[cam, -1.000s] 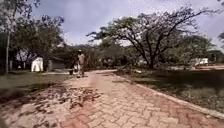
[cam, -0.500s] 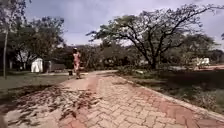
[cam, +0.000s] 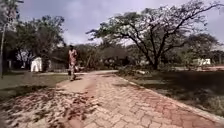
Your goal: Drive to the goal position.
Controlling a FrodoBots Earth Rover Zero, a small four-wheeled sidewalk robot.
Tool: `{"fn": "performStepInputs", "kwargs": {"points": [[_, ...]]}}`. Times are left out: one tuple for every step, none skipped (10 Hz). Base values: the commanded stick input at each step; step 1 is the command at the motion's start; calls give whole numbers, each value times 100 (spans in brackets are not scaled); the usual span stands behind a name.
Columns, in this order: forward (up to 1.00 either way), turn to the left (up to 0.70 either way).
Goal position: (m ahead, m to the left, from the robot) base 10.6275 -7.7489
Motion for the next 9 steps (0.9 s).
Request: {"fn": "performStepInputs", "kwargs": {"points": [[70, 0], [70, 0], [70, 0], [70, 0], [70, 0], [70, 0], [70, 0], [70, 0], [70, 0]]}}
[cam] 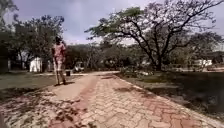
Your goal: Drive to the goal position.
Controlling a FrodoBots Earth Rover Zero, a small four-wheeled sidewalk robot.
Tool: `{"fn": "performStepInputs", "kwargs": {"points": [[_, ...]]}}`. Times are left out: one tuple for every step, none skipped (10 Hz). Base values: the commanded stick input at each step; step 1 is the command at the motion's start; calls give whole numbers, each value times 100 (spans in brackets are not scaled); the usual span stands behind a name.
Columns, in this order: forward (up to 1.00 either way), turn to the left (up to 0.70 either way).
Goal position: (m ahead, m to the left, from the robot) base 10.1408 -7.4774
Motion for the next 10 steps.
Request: {"fn": "performStepInputs", "kwargs": {"points": [[70, 0], [70, 0], [70, 0], [70, 0], [70, 0], [70, 0], [70, 0], [70, 0], [70, 0], [70, 0]]}}
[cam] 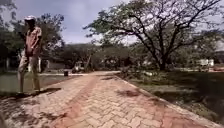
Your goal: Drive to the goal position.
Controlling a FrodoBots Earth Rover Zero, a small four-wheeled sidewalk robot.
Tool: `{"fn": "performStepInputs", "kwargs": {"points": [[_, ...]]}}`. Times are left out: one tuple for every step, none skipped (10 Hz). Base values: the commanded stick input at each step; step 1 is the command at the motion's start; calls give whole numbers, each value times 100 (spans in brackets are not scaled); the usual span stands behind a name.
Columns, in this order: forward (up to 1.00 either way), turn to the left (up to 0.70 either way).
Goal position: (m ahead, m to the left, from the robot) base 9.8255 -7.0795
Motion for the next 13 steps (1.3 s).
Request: {"fn": "performStepInputs", "kwargs": {"points": [[70, 0], [70, 0], [70, 0], [70, 0], [70, 0], [70, 0], [70, 0], [70, 0], [70, 0], [70, 0], [70, 0], [70, 0], [70, 0]]}}
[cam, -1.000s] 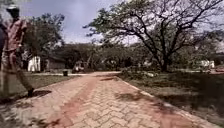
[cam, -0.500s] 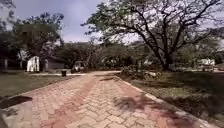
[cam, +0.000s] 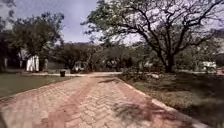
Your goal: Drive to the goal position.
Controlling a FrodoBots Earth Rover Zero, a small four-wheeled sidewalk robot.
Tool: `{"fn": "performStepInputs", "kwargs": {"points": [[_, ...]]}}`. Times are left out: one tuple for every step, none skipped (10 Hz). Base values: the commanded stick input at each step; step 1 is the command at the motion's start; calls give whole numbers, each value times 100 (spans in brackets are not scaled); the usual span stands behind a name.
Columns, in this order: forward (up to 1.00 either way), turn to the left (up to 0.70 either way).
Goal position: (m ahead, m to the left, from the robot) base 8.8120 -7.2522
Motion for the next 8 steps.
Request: {"fn": "performStepInputs", "kwargs": {"points": [[70, 0], [70, 0], [70, 0], [70, 0], [70, 0], [70, 0], [70, 0], [70, 35]]}}
